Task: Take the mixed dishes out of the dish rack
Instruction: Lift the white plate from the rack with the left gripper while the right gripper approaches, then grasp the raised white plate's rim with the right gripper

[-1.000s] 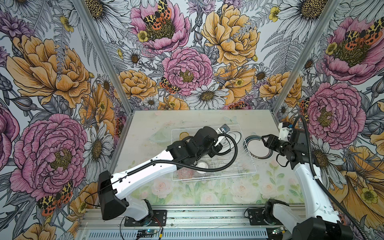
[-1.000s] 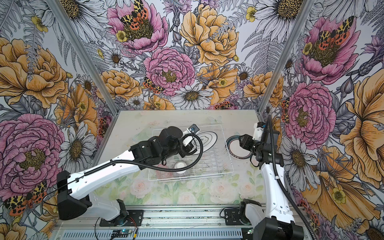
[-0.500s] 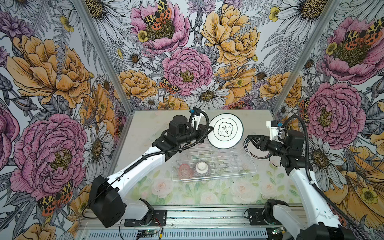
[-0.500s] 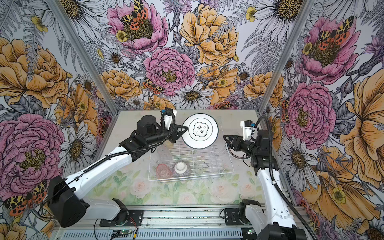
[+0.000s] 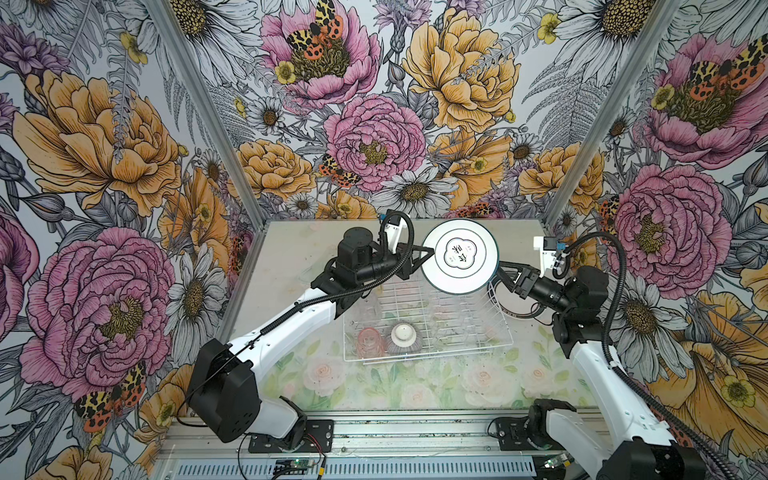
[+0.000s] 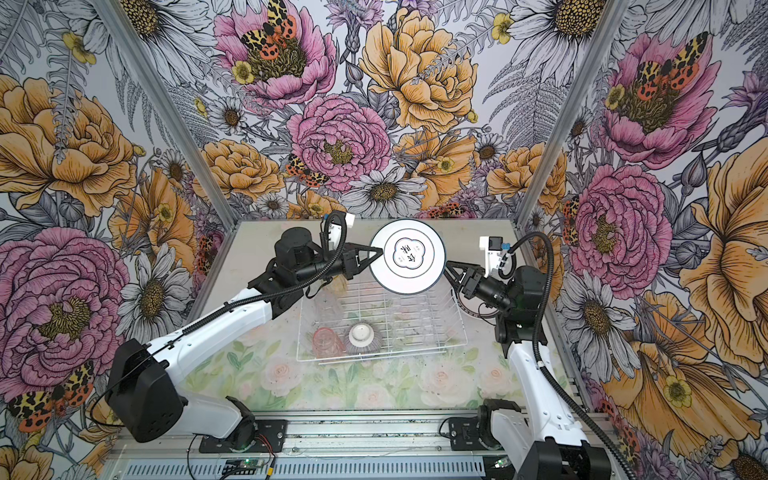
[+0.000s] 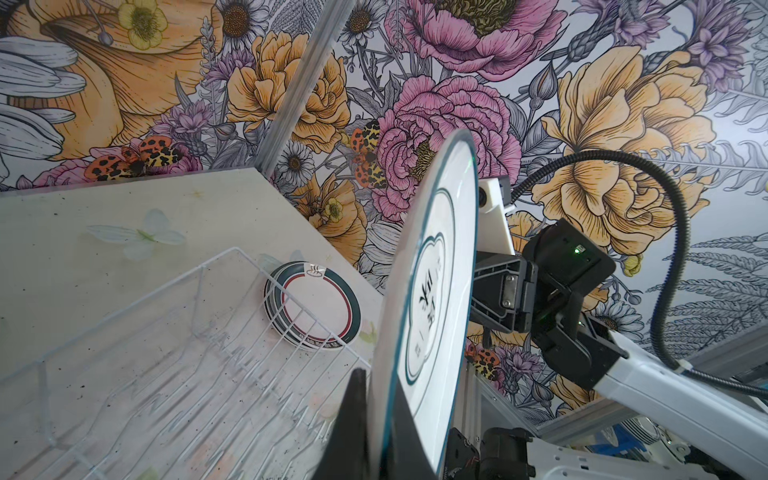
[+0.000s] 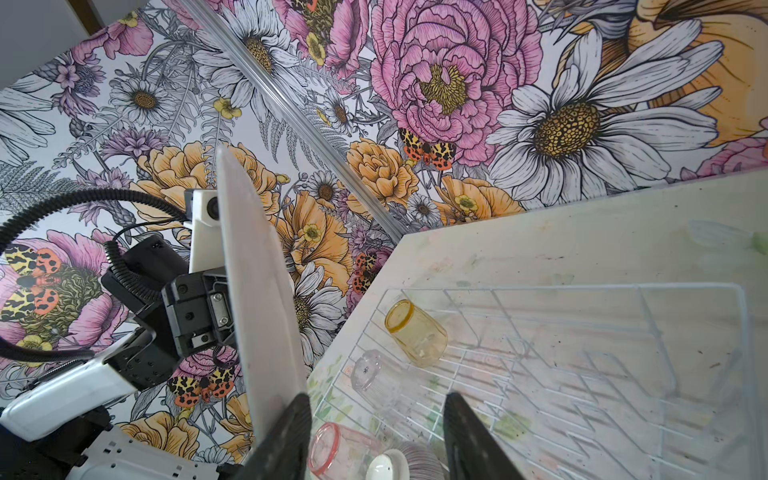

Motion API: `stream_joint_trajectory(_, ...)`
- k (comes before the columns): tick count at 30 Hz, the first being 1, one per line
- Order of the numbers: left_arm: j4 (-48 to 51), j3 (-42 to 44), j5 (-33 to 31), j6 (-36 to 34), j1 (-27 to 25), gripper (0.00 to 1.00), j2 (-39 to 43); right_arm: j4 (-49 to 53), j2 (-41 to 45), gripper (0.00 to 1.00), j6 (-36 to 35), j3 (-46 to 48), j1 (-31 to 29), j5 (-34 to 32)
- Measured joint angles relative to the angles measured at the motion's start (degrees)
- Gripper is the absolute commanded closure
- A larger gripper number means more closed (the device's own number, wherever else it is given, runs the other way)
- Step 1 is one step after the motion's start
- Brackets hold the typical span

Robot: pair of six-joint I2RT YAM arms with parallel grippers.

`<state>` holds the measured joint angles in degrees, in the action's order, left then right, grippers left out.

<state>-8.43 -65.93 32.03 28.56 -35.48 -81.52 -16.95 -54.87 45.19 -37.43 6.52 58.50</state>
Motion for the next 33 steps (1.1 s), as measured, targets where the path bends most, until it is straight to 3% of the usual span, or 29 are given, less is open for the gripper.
stream_joint_trajectory(13, -4.70, 2.58, 1.70, 2.71, 3.74, 1.00, -0.02, -4.02, -0.48, 0.43, 2.29, 0.15, -0.46, 1.07)
stream_joint_trajectory(25, -9.33, 2.84, 2.80, 5.79, 3.72, 1.00, -3.52, -12.07, -2.40, 0.44, 6.62, 0.63, -1.90, 3.30)
stream_joint_trajectory(28, -9.94, 2.84, 3.21, 6.14, 3.43, 1.00, -4.72, -13.68, -3.69, 0.46, 7.37, 0.63, -2.89, 3.28)
stream_joint_trajectory(33, -11.67, 2.80, 3.72, 7.39, 2.19, 1.00, -6.27, -17.16, -6.82, 0.58, 9.09, 0.63, -5.25, 2.84)
